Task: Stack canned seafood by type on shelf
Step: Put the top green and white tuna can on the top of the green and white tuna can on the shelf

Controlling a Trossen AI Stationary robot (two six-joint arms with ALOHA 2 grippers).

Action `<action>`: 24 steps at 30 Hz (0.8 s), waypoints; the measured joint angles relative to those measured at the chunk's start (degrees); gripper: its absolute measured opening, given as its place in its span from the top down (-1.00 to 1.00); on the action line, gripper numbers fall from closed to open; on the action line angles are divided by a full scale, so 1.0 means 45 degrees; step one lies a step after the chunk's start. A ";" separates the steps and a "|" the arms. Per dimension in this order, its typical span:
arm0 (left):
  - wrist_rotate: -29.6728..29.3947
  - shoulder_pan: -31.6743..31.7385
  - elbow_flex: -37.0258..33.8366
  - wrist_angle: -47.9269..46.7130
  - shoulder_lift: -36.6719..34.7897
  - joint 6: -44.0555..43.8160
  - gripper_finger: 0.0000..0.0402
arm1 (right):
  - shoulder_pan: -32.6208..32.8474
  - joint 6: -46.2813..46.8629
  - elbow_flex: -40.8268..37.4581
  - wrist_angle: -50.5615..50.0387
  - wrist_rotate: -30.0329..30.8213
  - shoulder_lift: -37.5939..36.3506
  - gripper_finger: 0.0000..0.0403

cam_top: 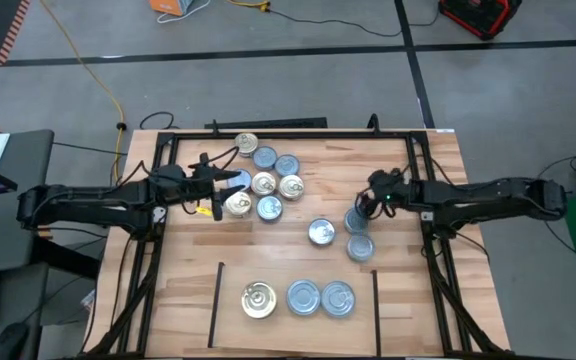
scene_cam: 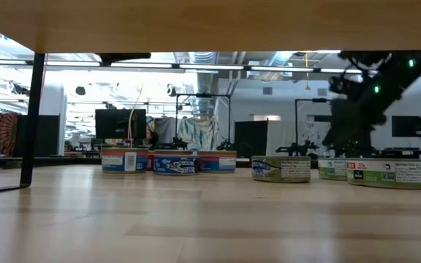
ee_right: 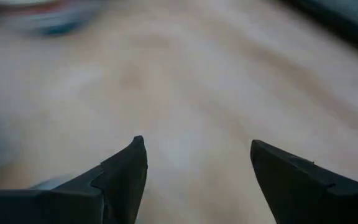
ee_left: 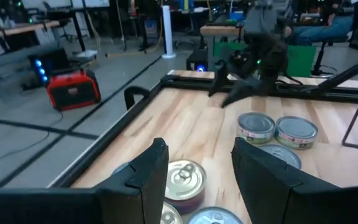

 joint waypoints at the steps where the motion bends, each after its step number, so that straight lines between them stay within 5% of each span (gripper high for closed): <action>1: 0.0083 0.0001 0.0000 -0.0107 -0.0035 0.0050 0.16 | 0.0062 -0.0368 0.0246 -0.0133 -0.1105 -0.0064 -0.52; 6: 0.0129 0.0001 -0.0005 -0.0343 -0.0095 0.0467 0.16 | 0.0522 -0.1705 0.1109 -0.1476 -0.3825 0.0119 -0.52; 12: 0.0146 -0.0003 -0.0005 -0.0493 -0.0110 0.0735 0.16 | 0.1324 -0.3354 0.1128 -0.1921 -0.4026 0.1590 -0.52; 24: 0.0151 -0.0003 -0.0005 -0.0552 -0.0129 0.0900 0.16 | -0.0516 -0.3086 0.2645 -0.2250 0.1519 0.4175 -0.52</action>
